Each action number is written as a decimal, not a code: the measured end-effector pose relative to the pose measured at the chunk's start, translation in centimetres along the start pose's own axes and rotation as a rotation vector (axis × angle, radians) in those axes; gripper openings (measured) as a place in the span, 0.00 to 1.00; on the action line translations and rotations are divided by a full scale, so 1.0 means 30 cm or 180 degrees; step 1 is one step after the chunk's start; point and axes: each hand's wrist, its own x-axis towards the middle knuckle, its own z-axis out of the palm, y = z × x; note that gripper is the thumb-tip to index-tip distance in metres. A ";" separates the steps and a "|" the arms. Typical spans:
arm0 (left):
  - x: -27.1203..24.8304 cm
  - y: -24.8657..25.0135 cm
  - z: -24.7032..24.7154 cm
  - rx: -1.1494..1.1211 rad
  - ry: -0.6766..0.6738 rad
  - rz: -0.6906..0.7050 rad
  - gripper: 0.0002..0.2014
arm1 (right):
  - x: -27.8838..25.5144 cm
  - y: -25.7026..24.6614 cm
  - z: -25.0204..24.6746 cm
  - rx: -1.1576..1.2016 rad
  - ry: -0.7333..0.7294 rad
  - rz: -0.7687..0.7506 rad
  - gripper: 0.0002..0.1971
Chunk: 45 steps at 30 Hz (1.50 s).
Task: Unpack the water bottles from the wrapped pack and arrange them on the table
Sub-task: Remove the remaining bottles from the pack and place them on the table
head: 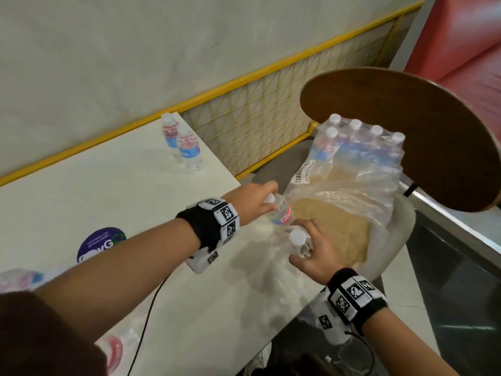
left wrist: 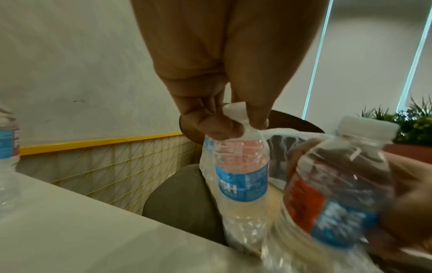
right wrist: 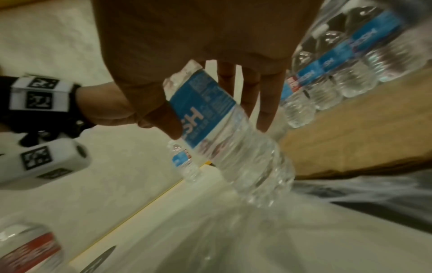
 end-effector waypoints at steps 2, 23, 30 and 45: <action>-0.044 -0.006 -0.034 -0.0190 0.0090 0.0007 0.14 | -0.014 -0.043 0.034 0.0029 -0.0232 -0.0206 0.33; -0.539 -0.300 -0.150 0.1488 -0.1830 -0.1114 0.31 | -0.217 -0.538 0.677 -0.0392 -0.3272 -0.1699 0.39; -0.556 -0.276 -0.098 0.1489 -0.2130 -0.0961 0.31 | -0.215 -0.546 0.718 -0.0191 -0.3166 -0.1591 0.39; -0.135 -0.015 0.022 0.1093 -0.0701 -0.0042 0.22 | 0.048 -0.118 0.193 0.0053 -0.1384 0.0608 0.16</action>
